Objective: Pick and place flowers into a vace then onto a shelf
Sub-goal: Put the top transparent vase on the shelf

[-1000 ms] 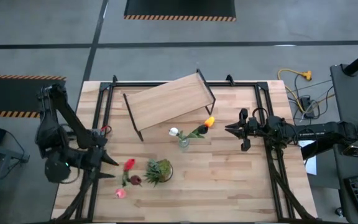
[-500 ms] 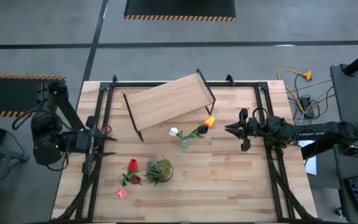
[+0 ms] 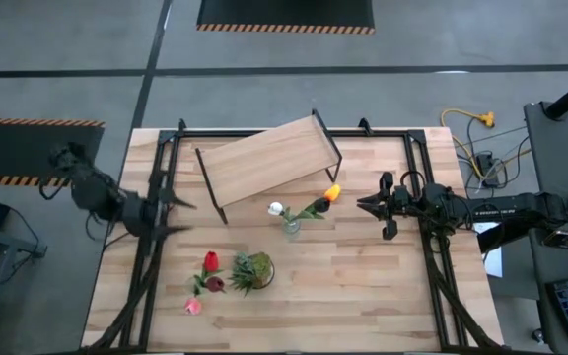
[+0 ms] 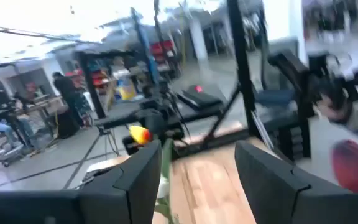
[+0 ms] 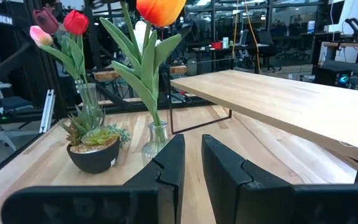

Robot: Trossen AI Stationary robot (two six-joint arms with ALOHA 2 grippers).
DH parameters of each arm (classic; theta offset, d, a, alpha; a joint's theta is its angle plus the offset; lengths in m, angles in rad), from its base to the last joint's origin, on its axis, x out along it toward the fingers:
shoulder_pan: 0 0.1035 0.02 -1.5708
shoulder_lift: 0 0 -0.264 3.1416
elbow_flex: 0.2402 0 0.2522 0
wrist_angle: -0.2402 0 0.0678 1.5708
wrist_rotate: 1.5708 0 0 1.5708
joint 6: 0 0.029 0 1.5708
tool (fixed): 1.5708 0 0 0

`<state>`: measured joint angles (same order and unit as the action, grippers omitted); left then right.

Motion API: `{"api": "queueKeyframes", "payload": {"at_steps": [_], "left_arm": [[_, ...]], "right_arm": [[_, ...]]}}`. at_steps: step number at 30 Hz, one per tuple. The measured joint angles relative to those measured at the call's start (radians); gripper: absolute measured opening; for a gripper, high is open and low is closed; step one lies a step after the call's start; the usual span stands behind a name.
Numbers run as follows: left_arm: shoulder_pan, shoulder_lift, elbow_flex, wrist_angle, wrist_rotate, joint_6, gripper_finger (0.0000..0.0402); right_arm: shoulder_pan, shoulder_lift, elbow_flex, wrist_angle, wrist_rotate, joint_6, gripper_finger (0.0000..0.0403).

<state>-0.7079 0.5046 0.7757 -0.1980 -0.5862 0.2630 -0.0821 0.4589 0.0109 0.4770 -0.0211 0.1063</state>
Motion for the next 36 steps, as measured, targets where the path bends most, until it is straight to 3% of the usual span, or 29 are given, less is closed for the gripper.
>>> {"api": "queueKeyframes", "payload": {"at_steps": [7,12,18,23,28,36], "left_arm": [[0.237,-0.122,-0.161,0.126,0.218,-0.004,0.0189],[0.337,-0.156,-0.244,0.141,0.218,-0.073,0.0189],[0.351,-0.215,-0.333,0.159,0.245,-0.083,0.0189],[0.353,-0.277,-0.481,0.302,0.308,-0.15,0.0189],[0.353,-0.358,-0.57,0.303,0.296,-0.194,0.0189],[0.353,-0.493,-0.676,0.291,0.295,-0.202,0.0189]], "right_arm": [[0.0,0.0,0.0,0.0,0.004,-0.01,0.0047],[0.0,0.0,0.0,0.0,0.051,-0.009,0.0047],[0.001,0.0,0.0,0.0,0.051,-0.005,0.0047],[0.001,0.0,0.0,-0.001,0.051,-0.005,0.0051],[0.001,0.0,0.0,-0.001,0.051,-0.046,0.0064],[0.002,0.04,0.0,-0.002,0.05,0.031,0.0127]]}}
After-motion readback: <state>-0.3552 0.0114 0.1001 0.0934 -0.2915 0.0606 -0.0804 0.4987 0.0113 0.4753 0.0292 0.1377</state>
